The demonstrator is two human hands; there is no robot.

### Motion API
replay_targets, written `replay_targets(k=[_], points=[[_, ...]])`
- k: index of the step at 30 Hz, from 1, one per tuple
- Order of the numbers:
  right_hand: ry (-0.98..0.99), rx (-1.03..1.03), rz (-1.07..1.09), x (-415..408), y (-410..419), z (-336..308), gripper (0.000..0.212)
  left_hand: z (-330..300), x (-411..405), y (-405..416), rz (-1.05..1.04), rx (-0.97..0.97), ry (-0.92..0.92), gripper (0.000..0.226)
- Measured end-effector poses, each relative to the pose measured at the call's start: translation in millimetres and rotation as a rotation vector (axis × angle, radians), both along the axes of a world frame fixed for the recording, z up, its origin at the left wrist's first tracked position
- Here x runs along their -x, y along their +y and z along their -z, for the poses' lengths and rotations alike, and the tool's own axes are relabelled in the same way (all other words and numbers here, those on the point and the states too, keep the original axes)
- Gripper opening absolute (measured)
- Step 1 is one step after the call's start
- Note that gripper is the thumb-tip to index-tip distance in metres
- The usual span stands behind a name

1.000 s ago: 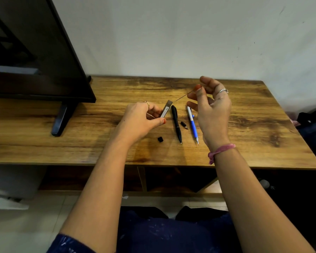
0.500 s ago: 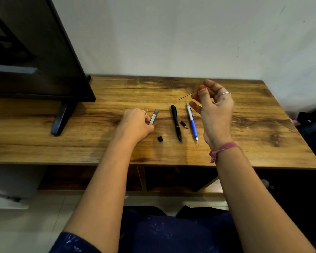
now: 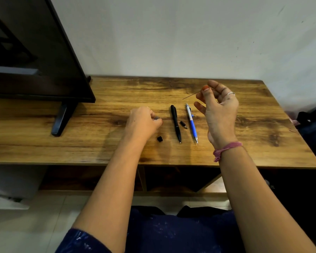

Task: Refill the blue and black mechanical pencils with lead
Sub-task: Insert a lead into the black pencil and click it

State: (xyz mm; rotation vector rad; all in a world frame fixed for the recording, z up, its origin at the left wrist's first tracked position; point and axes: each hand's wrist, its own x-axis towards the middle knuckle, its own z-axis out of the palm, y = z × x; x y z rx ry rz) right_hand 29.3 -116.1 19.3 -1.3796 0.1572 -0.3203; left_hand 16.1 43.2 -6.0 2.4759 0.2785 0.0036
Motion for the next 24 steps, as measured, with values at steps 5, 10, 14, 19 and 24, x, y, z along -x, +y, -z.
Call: replay_targets(k=[5, 10, 14, 19, 24], points=[[-0.003, -0.011, 0.024, -0.6, -7.5, -0.7, 0.014, -1.1, -1.2, -26.9, 0.004, 0.112, -0.012, 0.021], [0.006, -0.025, 0.036, -1.1, -17.6, -0.6, 0.018, 1.2, -4.9, -44.1, -0.023, 0.126, 0.081, 0.030], [0.010, -0.013, 0.043, -1.0, -24.6, -1.3, 0.017, 1.2, -5.3, -51.2, -0.056, 0.110, 0.180, 0.042], [-0.019, 0.071, 0.064, -0.1, -27.1, -4.6, 0.016, 3.7, -8.0, -52.5, -0.100, 0.152, 0.209, 0.038], [-0.064, 0.169, 0.063, 2.2, -29.3, -12.4, 0.011, 5.3, -9.1, -51.5, -0.128, 0.192, 0.184, 0.032]])
